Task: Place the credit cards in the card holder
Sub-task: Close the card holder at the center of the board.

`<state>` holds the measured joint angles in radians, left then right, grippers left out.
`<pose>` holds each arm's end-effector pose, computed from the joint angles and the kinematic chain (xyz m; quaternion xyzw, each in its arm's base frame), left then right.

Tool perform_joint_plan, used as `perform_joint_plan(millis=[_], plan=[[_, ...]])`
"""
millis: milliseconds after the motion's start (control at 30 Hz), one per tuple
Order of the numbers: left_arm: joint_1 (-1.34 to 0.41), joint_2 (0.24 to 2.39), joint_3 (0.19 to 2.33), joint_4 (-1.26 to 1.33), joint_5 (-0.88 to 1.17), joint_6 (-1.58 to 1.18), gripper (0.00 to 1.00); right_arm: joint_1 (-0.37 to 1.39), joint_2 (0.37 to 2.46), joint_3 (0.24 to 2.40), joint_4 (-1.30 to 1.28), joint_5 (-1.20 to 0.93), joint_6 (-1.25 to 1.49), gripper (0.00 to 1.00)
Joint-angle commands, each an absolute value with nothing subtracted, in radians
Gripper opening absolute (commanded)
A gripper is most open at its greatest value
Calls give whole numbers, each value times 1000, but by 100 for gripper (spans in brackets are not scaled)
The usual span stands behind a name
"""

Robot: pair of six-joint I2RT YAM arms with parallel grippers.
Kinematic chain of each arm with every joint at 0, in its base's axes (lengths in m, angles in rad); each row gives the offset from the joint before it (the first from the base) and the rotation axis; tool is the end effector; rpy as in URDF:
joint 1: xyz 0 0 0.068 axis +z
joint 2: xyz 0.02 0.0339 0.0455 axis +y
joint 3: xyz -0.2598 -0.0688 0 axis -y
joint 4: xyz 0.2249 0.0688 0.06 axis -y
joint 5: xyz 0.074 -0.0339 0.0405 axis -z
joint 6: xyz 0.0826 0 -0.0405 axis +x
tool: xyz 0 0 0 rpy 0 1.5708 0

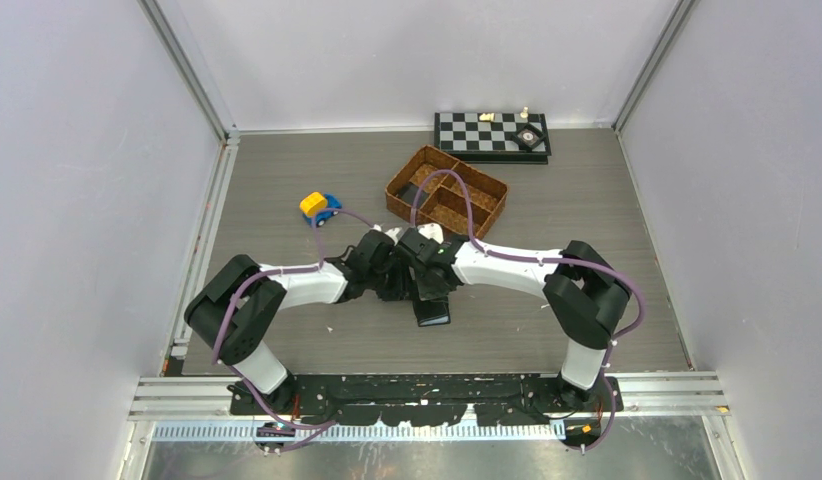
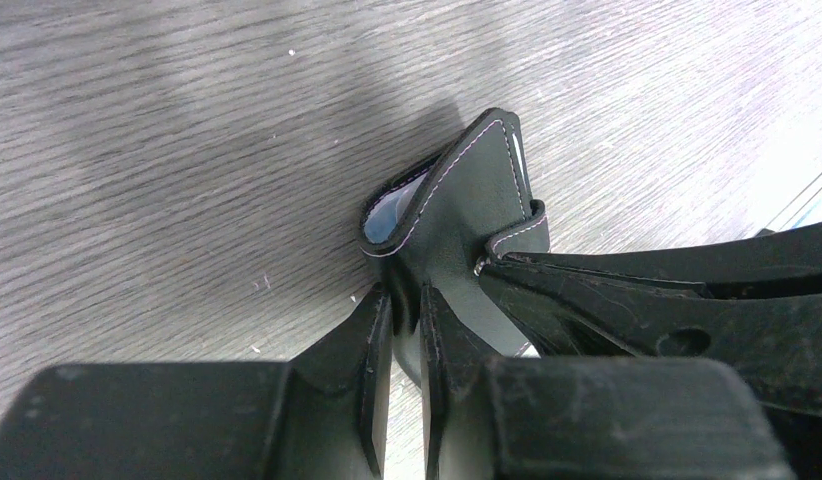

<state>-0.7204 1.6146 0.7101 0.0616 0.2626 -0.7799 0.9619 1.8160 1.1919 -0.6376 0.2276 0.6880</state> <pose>0.2262 -0.2271 0.1185 0.0190 0.9274 -0.3301 0.1748 0.2141 0.2745 0.1356 -0.1167 0.9749 0.0362 0.1862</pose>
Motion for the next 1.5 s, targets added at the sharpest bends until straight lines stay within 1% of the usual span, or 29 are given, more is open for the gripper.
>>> perform_joint_plan(millis=[0, 600, 800, 1000, 1200, 1267, 1333, 1400, 1467], plan=[[-753, 1636, 673, 88, 241, -782, 6, 1021, 1966, 1169, -418, 95, 789, 0], [-753, 1636, 586, 242, 267, -839, 3, 1032, 2051, 1204, -439, 107, 829, 0], [-744, 1643, 552, 296, 283, -859, 1, 1031, 2064, 1210, -430, 104, 831, 1], [-734, 1624, 521, 335, 299, -857, 1, 1032, 2078, 1234, -451, 118, 830, 1], [-718, 1603, 534, 304, 315, -851, 4, 1032, 1998, 1231, -493, 137, 806, 0], [-705, 1595, 537, 297, 323, -849, 9, 1032, 1947, 1227, -517, 140, 791, 0], [-690, 1584, 546, 287, 335, -844, 15, 1032, 1896, 1226, -549, 139, 774, 6], [-676, 1558, 562, 261, 335, -832, 21, 1032, 1842, 1219, -579, 143, 761, 17], [-671, 1526, 591, 214, 320, -807, 32, 1031, 1783, 1209, -611, 150, 752, 28]])
